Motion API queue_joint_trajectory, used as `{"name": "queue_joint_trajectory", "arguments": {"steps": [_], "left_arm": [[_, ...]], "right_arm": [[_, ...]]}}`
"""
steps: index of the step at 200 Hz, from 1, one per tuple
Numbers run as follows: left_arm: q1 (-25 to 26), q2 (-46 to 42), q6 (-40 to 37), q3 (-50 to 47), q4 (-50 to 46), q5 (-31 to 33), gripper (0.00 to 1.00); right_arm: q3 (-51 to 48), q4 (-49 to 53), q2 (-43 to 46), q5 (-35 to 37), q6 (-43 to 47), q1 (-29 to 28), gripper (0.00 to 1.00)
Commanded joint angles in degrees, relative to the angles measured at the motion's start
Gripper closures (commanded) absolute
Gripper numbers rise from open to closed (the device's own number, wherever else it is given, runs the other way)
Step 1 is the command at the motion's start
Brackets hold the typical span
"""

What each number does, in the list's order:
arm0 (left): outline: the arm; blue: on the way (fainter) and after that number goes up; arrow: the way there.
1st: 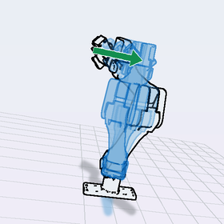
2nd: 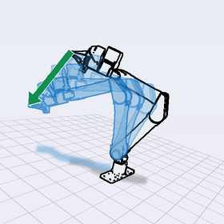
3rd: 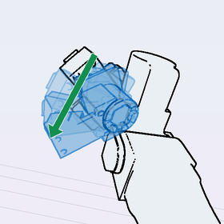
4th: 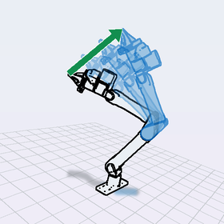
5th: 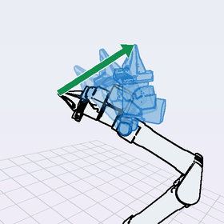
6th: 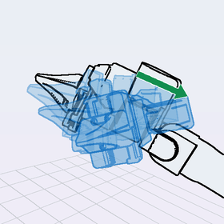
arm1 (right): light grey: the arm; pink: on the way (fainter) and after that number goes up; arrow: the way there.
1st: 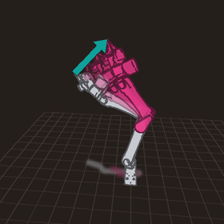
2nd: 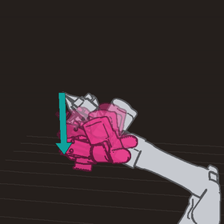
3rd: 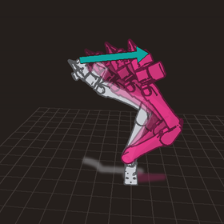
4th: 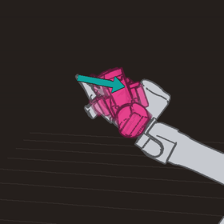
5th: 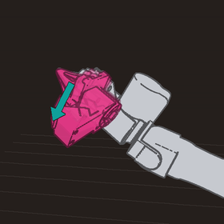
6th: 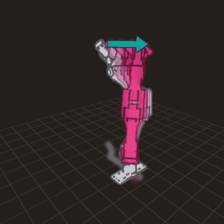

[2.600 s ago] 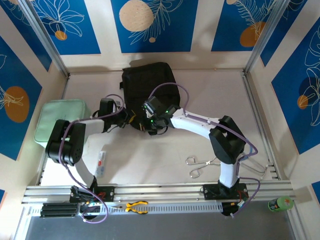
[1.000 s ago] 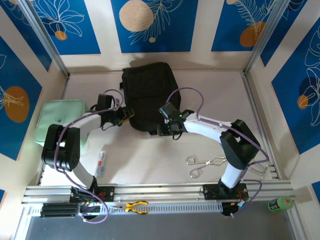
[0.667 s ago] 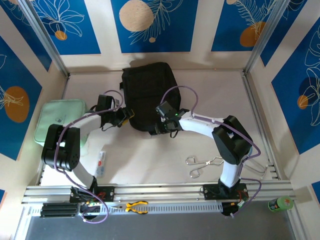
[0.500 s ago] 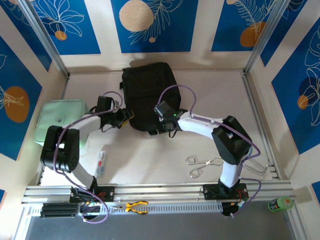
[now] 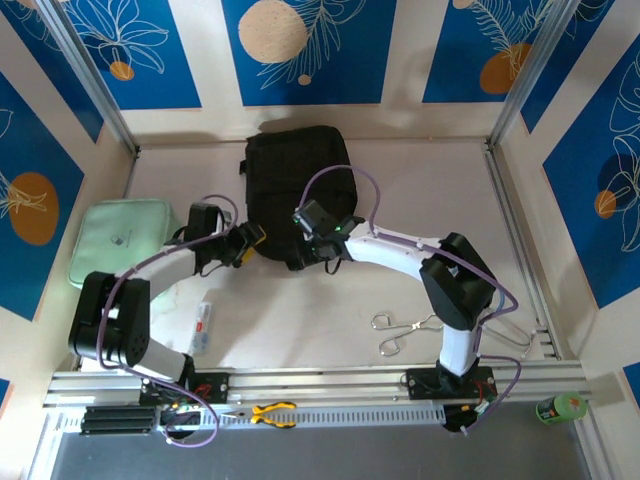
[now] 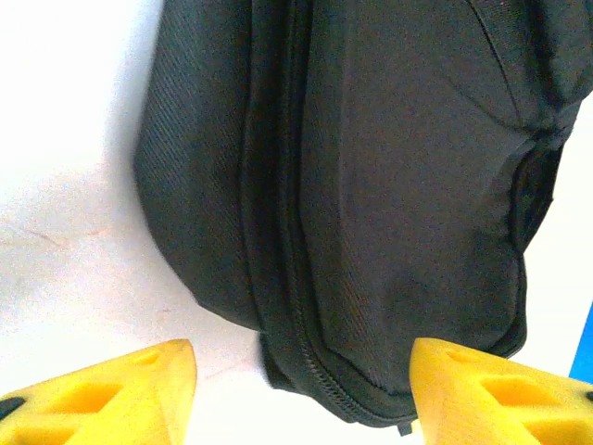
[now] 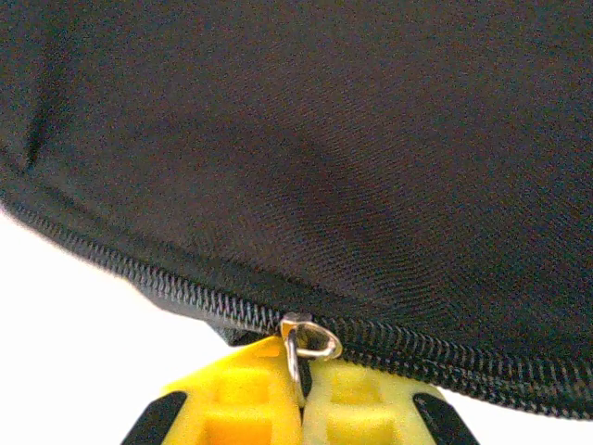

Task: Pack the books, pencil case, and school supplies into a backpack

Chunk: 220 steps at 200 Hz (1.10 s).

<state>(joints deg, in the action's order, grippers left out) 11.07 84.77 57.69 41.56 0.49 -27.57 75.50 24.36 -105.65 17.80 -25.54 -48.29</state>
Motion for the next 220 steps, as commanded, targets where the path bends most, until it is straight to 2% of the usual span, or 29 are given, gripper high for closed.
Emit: {"name": "queue_joint_trajectory", "arguments": {"steps": [1,43,60,73,97,132,155,220], "left_arm": [[0.3,-0.9,4.0,-1.4,4.1,-1.6,0.35],[0.7,1.7,7.1,-2.1,9.9,-2.8,0.33],[0.9,3.2,7.4,-1.8,11.2,-2.3,0.37],[0.9,4.4,7.2,-1.7,11.4,-1.7,0.44],[0.9,5.6,6.9,-2.0,11.5,0.1,0.69],[0.9,7.2,5.6,-2.8,11.4,1.6,0.88],[0.9,8.1,5.4,-3.1,11.9,1.7,0.92],[0.8,8.7,3.3,-2.8,10.8,1.3,0.96]], "right_arm": [[3.3,-2.4,-1.3,-5.9,-0.1,-1.8,1.0],[6.7,-2.3,-3.4,-9.9,-0.2,-4.4,1.0],[8.0,-0.5,-4.0,-9.5,-0.3,-5.2,1.0],[8.5,1.4,-3.8,-8.6,-0.7,-5.6,1.0],[6.4,5.0,-1.9,-6.6,-2.5,-5.6,1.0],[1.1,9.8,1.6,-3.2,-5.3,-3.7,1.0],[-0.7,12.6,3.3,-0.5,-7.1,-1.6,0.97],[-1.4,15.4,5.4,2.6,-7.3,5.4,0.93]]}}
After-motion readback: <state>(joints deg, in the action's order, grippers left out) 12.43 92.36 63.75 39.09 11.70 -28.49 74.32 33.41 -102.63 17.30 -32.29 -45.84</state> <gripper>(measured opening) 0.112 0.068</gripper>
